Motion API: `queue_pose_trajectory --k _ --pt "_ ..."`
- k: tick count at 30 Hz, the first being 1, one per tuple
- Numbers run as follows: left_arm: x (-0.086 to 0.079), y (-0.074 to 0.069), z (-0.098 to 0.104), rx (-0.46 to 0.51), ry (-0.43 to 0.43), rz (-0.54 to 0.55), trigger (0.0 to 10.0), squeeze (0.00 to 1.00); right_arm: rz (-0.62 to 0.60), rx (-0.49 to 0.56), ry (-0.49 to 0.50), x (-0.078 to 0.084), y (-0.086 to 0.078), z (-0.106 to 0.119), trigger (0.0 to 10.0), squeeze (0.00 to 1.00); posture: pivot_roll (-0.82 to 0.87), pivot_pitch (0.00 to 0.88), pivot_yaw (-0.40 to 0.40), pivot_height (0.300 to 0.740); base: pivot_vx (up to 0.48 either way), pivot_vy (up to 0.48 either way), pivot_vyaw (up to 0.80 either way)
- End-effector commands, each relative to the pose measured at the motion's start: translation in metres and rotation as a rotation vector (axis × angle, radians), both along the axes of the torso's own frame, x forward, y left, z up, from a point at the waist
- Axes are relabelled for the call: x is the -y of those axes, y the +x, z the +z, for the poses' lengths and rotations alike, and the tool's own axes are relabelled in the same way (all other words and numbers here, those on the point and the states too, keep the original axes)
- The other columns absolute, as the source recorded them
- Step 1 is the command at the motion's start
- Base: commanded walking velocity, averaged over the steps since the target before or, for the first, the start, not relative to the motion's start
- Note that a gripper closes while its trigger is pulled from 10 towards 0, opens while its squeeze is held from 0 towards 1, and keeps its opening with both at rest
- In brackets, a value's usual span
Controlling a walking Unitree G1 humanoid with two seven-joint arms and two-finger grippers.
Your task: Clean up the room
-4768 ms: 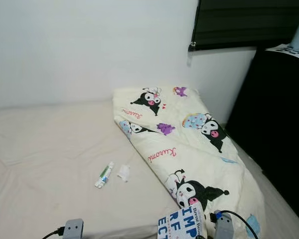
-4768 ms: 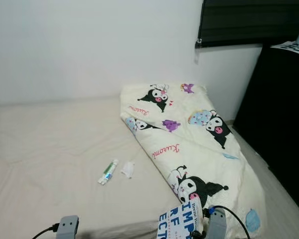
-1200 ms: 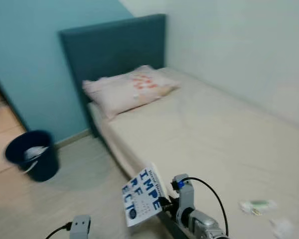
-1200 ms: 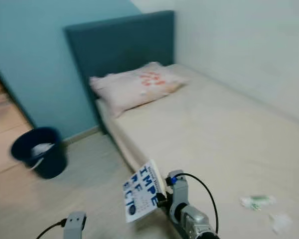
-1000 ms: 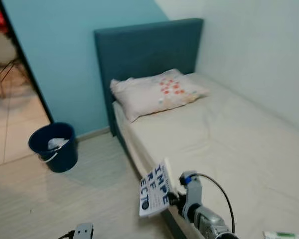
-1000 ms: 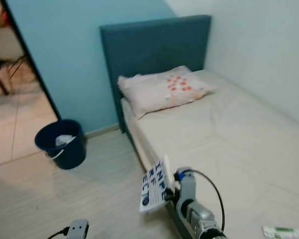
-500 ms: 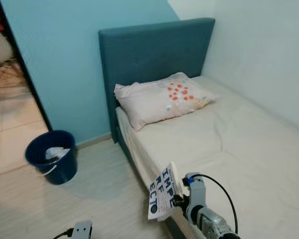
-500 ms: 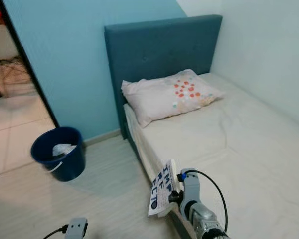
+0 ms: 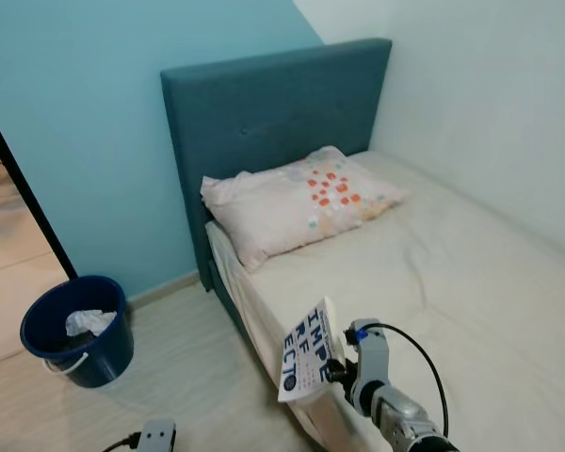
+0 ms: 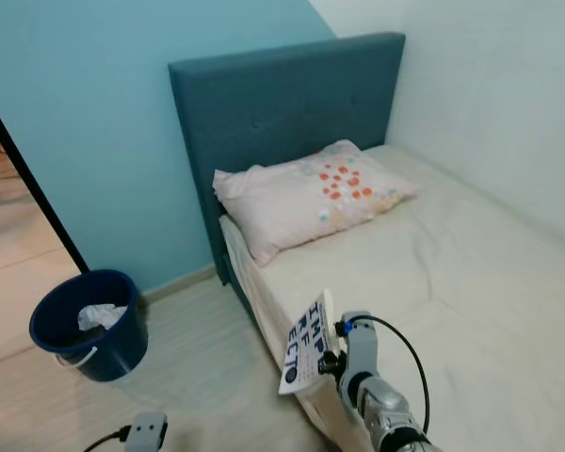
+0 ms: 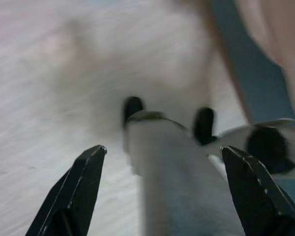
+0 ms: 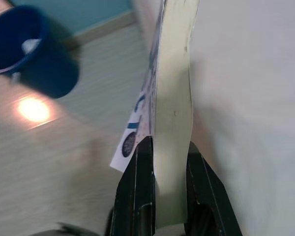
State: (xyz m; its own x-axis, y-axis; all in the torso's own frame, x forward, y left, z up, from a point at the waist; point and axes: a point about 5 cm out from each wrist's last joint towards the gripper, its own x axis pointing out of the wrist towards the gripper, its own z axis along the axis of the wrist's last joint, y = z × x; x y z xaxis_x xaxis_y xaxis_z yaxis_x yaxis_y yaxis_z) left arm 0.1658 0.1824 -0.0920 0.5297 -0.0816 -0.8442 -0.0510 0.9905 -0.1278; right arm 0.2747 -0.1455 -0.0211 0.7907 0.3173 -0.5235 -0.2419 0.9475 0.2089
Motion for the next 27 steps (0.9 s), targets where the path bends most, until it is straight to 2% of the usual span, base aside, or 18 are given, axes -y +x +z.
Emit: queue_pose_trajectory --k 1,27 --pt "-0.0004 -0.0026 -0.0012 -0.014 0.008 -0.009 10.0 0.00 0.008 0.014 0.018 -0.0047 0.0008 0.0013 10.0 0.00 -0.03 0.048 -0.008 0.740 0.330 0.000 0.80" --pt "0.0000 -0.0006 -0.0004 -0.010 0.010 -0.019 10.0 0.00 -0.052 0.019 0.045 0.0008 0.0034 0.0032 10.0 0.00 -0.03 0.048 -0.004 0.740 0.330 0.000 0.00"
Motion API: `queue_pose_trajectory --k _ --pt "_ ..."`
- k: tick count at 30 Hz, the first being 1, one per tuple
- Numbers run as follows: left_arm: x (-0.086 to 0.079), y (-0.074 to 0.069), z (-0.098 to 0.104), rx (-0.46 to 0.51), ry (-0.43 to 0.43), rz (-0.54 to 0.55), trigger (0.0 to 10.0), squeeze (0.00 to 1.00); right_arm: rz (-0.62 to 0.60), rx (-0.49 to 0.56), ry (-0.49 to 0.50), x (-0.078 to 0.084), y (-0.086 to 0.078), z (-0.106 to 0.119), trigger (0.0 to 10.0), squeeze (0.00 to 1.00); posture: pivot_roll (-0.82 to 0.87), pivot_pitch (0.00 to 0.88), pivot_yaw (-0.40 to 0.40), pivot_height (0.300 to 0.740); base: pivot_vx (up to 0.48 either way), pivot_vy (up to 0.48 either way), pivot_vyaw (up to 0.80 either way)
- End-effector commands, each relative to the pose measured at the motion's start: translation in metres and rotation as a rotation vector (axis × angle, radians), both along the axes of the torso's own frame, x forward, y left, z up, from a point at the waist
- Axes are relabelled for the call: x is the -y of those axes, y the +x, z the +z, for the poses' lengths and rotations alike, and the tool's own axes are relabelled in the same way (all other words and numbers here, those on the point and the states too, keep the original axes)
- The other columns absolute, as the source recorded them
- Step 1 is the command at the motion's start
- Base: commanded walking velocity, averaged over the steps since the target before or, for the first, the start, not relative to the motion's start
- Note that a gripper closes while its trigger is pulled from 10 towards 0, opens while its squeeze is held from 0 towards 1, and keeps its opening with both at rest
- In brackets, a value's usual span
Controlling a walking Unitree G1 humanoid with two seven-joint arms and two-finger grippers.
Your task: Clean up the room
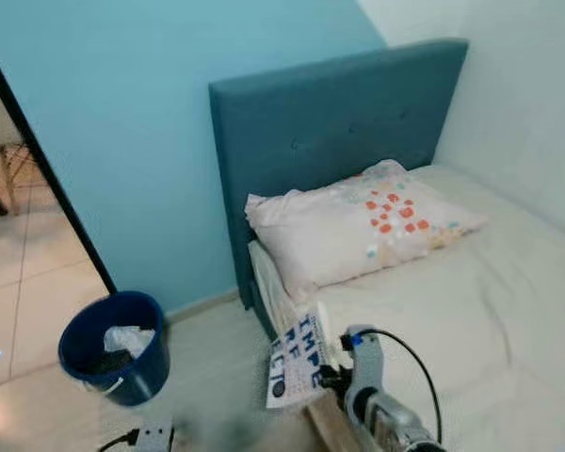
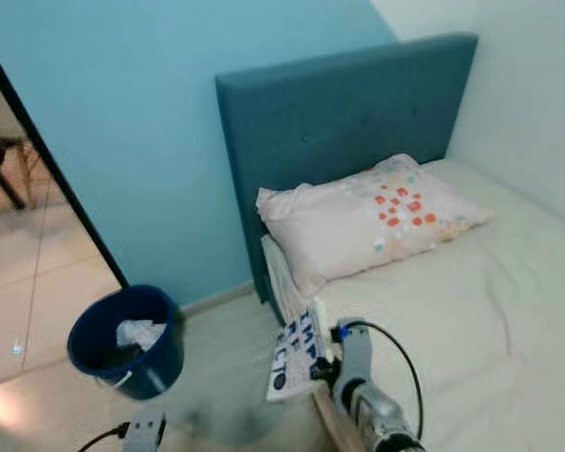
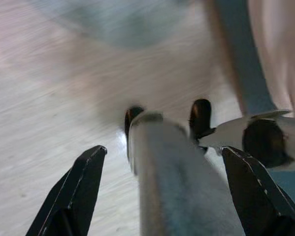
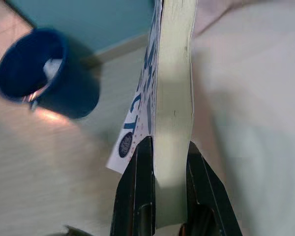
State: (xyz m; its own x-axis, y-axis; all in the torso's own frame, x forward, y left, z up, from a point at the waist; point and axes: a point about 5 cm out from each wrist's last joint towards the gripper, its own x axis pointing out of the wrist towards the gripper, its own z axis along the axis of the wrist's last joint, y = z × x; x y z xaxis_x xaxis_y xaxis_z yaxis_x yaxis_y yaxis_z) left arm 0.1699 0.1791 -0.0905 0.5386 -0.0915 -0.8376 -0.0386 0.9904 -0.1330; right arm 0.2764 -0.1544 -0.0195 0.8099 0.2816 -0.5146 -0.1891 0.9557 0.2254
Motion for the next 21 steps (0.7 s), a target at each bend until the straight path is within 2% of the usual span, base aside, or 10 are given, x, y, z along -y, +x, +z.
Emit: queue_pose_trajectory --k 1,14,19,21 --pt "-0.003 -0.005 -0.002 -0.022 0.015 -0.007 10.0 0.00 0.004 0.016 0.028 -0.008 0.002 0.002 10.0 0.00 -0.03 0.049 -0.005 0.740 0.330 0.000 0.00" --pt "0.000 -0.004 -0.002 -0.020 0.008 -0.008 10.0 0.00 -0.001 0.026 0.041 -0.006 0.004 0.004 10.0 0.00 -0.04 0.048 -0.007 0.740 0.331 0.000 0.00" --pt "0.003 -0.005 -0.003 -0.027 0.021 -0.013 10.0 0.00 0.032 0.035 0.119 -0.012 0.004 0.006 10.0 0.00 -0.04 0.049 -0.008 0.740 0.307 0.000 0.00" --pt "0.002 -0.006 -0.004 -0.040 0.043 -0.006 10.0 0.00 0.081 0.043 0.218 -0.021 0.005 0.009 10.0 0.00 -0.04 0.046 -0.010 0.740 0.000 0.000 0.00"
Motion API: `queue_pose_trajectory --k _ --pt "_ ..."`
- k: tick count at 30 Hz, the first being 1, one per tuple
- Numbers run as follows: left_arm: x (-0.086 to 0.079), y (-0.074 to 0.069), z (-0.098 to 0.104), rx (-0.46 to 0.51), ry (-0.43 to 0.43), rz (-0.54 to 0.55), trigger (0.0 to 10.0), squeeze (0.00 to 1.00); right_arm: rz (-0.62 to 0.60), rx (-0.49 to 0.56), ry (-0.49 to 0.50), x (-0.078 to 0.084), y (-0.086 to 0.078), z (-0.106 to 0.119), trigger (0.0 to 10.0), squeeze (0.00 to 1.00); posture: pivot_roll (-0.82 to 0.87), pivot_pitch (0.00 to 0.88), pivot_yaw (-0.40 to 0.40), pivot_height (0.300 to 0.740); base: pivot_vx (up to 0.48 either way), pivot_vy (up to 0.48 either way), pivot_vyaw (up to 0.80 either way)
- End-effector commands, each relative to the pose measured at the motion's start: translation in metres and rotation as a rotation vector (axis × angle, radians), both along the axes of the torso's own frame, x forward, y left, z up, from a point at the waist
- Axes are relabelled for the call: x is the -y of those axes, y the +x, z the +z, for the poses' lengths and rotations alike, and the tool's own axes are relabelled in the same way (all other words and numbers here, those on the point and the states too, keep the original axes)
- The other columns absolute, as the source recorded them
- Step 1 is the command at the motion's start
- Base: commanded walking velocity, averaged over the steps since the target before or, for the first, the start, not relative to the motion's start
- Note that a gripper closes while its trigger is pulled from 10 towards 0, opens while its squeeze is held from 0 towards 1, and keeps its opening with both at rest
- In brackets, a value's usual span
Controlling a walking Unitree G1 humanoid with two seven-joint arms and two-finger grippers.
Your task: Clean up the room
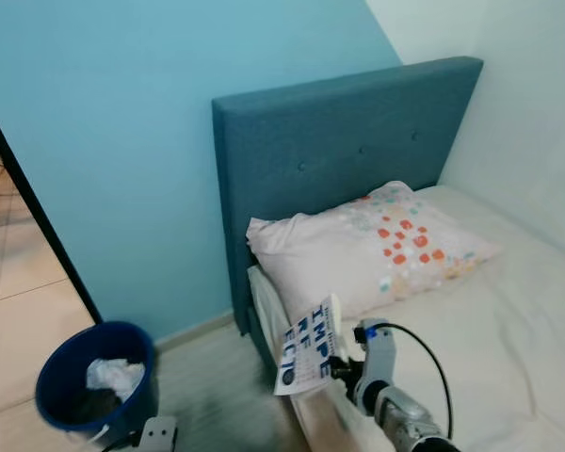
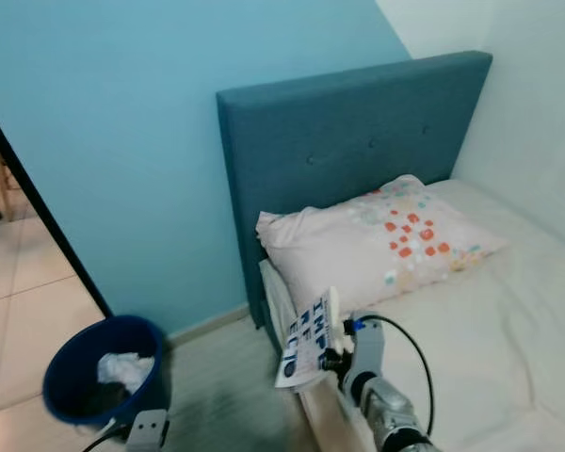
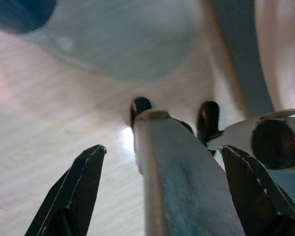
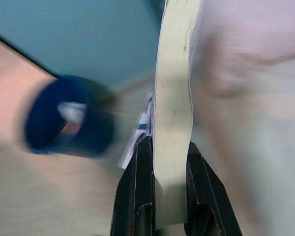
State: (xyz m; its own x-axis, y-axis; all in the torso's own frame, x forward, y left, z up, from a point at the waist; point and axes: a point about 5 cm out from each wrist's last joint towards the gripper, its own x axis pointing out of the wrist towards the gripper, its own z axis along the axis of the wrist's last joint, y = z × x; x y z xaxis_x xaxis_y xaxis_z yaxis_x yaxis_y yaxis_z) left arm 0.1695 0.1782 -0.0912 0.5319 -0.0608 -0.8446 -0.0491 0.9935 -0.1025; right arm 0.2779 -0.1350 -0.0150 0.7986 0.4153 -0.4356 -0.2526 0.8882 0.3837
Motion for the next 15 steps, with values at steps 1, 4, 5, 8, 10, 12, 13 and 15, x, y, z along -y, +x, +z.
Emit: queue_pose_trajectory --k 1,4,5,8,10,12,13,15 --pt "0.001 -0.006 -0.003 -0.034 0.014 -0.017 10.0 0.00 0.043 0.031 0.103 -0.006 0.004 0.007 10.0 0.00 -0.04 0.046 -0.010 0.740 0.000 0.000 0.00" --pt "0.001 -0.006 -0.003 -0.031 0.003 -0.024 10.0 0.00 0.044 0.055 0.249 -0.009 0.009 0.016 10.0 0.00 -0.04 0.041 -0.009 0.740 0.000 0.000 0.00" --pt "0.001 -0.006 -0.003 -0.031 0.003 -0.024 10.0 0.00 0.044 0.055 0.249 -0.009 0.009 0.016 10.0 0.00 -0.04 0.041 -0.009 0.740 0.000 0.000 0.00" --pt "0.001 -0.006 -0.003 -0.028 -0.007 -0.034 10.0 0.00 0.020 0.070 0.306 -0.006 0.013 0.020 10.0 0.00 -0.05 0.040 -0.010 0.740 0.000 0.000 0.00" --pt "0.002 -0.006 -0.003 -0.030 -0.014 -0.048 10.0 0.00 0.020 0.082 0.304 -0.005 0.016 0.023 10.0 0.00 -0.05 0.037 -0.008 0.740 0.000 -0.427 0.00" --pt "0.002 -0.006 -0.003 -0.032 -0.009 -0.052 10.0 0.00 0.045 0.111 0.285 -0.006 0.016 0.025 10.0 0.00 -0.05 0.036 -0.008 0.740 0.000 -0.450 0.00" --pt "0.002 -0.005 -0.003 -0.032 -0.006 -0.045 10.0 0.00 0.067 0.126 0.266 -0.007 0.016 0.026 10.0 0.00 -0.05 0.035 -0.008 0.740 0.000 -0.450 0.78" --pt "0.002 -0.005 -0.003 -0.031 -0.004 -0.038 10.0 0.00 0.084 0.135 0.257 -0.007 0.016 0.026 10.0 0.00 -0.05 0.035 -0.008 0.740 0.000 -0.450 0.78"
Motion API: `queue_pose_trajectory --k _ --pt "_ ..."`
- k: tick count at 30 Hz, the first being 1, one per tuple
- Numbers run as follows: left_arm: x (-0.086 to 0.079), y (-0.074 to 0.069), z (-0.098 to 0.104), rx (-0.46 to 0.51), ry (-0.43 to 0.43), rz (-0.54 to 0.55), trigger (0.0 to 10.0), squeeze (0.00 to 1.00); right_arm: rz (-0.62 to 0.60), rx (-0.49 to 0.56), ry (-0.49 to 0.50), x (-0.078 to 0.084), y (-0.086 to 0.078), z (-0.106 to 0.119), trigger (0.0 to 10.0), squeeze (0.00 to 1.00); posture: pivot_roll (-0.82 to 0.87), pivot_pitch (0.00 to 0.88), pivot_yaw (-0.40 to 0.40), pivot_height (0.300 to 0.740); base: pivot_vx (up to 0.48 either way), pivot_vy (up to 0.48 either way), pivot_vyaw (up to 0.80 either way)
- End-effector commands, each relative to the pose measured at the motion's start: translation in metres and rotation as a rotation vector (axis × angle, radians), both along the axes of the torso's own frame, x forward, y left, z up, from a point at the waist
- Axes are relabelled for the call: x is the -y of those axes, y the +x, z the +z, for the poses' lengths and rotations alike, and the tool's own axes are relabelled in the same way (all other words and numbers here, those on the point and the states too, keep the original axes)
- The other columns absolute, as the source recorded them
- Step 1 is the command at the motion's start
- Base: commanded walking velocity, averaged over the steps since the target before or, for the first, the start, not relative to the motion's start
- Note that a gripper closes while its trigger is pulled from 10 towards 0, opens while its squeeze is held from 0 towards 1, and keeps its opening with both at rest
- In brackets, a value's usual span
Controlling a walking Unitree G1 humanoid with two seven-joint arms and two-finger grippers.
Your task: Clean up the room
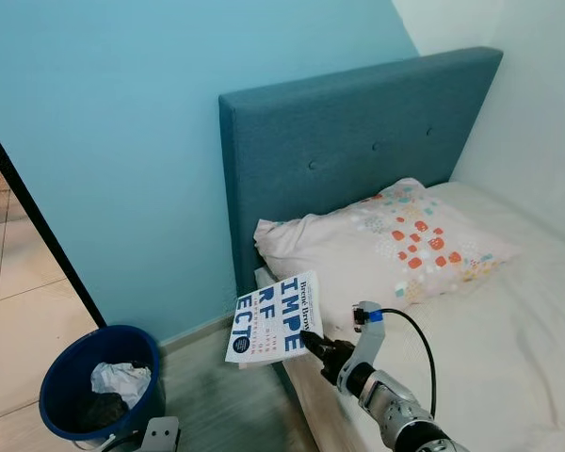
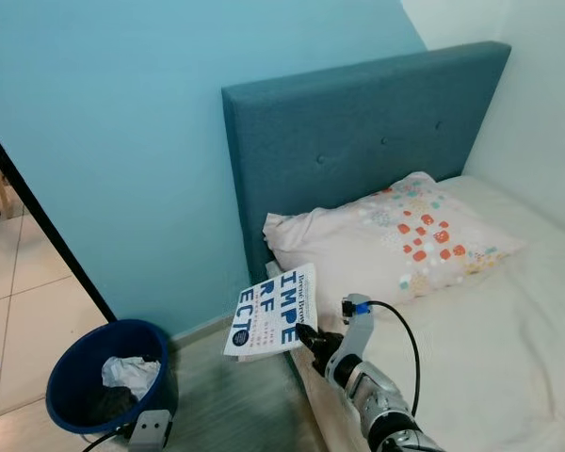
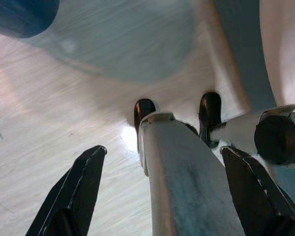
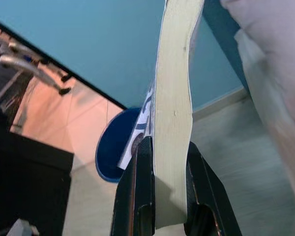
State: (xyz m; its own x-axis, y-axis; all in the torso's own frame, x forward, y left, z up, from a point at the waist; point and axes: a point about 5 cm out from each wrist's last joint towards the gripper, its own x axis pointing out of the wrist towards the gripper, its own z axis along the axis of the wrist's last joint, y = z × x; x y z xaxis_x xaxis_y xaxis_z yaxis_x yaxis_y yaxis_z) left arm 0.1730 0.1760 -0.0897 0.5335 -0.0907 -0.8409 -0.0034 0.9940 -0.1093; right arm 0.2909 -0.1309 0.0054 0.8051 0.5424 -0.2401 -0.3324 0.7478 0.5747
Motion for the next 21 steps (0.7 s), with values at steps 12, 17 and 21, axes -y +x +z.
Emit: queue_pose_trajectory --k 12,17,21 --pt "-0.001 -0.008 -0.004 -0.036 0.017 0.014 10.0 0.00 0.019 0.031 0.033 -0.002 0.000 0.003 10.0 0.00 -0.05 0.041 -0.002 0.740 0.000 0.000 0.78" --pt "-0.003 -0.011 -0.005 -0.044 0.013 0.013 10.0 0.00 -0.234 -0.058 -0.063 0.028 0.001 -0.005 10.0 0.00 -0.05 0.048 -0.002 0.740 0.000 0.000 0.00" --pt "-0.002 -0.011 -0.005 -0.039 0.001 0.022 10.0 0.00 -0.476 -0.155 -0.145 0.058 -0.010 -0.017 10.0 0.00 -0.06 0.052 -0.007 0.740 0.000 0.000 0.00"
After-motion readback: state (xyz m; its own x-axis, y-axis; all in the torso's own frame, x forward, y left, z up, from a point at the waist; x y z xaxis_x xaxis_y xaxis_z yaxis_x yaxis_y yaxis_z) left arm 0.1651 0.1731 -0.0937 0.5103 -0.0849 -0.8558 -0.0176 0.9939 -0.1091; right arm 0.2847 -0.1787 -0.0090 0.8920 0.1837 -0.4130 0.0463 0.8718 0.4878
